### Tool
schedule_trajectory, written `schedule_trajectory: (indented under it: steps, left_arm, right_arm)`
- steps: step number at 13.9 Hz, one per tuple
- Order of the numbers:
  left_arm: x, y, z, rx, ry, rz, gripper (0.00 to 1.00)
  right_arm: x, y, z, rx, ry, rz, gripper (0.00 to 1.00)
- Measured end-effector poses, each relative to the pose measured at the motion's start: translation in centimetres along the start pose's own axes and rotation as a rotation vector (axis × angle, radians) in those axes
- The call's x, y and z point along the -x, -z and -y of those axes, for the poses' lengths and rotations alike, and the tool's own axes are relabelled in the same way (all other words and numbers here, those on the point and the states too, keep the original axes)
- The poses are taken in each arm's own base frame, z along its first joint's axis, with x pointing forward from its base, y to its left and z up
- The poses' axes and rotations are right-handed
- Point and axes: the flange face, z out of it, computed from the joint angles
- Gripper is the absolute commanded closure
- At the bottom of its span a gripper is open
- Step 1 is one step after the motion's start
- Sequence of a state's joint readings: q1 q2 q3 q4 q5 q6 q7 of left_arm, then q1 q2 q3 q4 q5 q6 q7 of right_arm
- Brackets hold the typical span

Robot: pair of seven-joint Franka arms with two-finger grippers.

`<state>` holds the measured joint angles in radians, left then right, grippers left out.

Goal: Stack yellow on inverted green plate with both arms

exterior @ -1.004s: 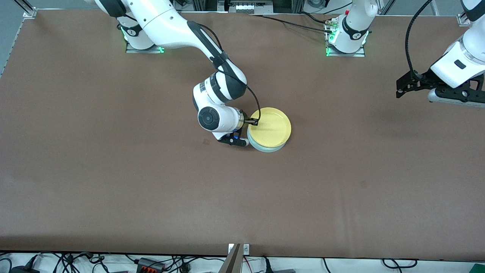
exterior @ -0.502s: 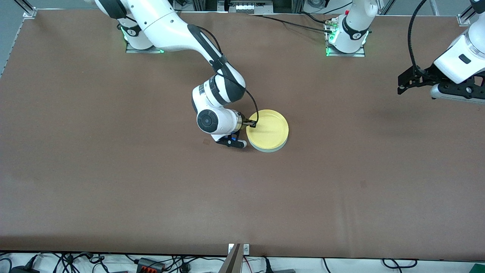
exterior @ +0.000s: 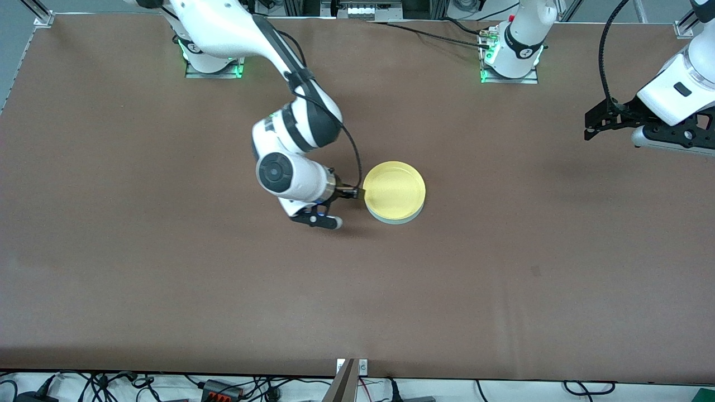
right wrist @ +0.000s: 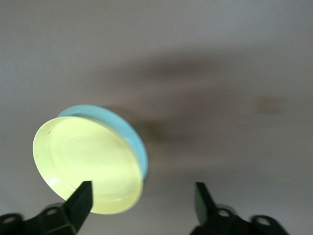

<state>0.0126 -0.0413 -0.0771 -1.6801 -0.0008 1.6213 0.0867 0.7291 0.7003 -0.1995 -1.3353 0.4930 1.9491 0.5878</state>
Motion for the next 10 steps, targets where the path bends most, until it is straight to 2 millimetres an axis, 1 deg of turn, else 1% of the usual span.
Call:
schedule_trajectory:
  steps: [2,3,4,5,7,8,10]
  left_arm:
    - [0.0,0.0,0.0,0.000,0.000,0.000,0.00]
    - [0.0,0.1,-0.1,0.000,-0.001,-0.001,0.00]
    - [0.0,0.1,-0.2,0.000,-0.004,-0.001,0.00]
    - [0.0,0.1,-0.4,0.000,-0.008,-0.001,0.00]
    - [-0.1,0.1,-0.7,-0.001,-0.013,-0.002,0.00]
    - [-0.1,0.2,-0.7,-0.001,-0.014,-0.003,0.00]
    - [-0.1,0.4,-0.8,-0.001,-0.014,-0.008,0.00]
  right_arm:
    - [-0.5,6.2,-1.9,0.020,-0.011,-0.044,0.00]
    - [-0.8,8.9,-3.1,0.028,-0.020,-0.068,0.00]
    - [-1.2,11.1,-4.3,0.044,-0.026,-0.090,0.00]
    - [-1.6,12.9,-5.5,0.059,-0.027,-0.106,0.00]
    - [-2.6,15.6,-8.3,0.089,-0.011,-0.115,0.00]
    - [-3.8,17.5,-10.7,0.115,-0.004,-0.117,0.00]
    - [-5.0,19.4,-13.4,0.131,-0.019,-0.133,0.00]
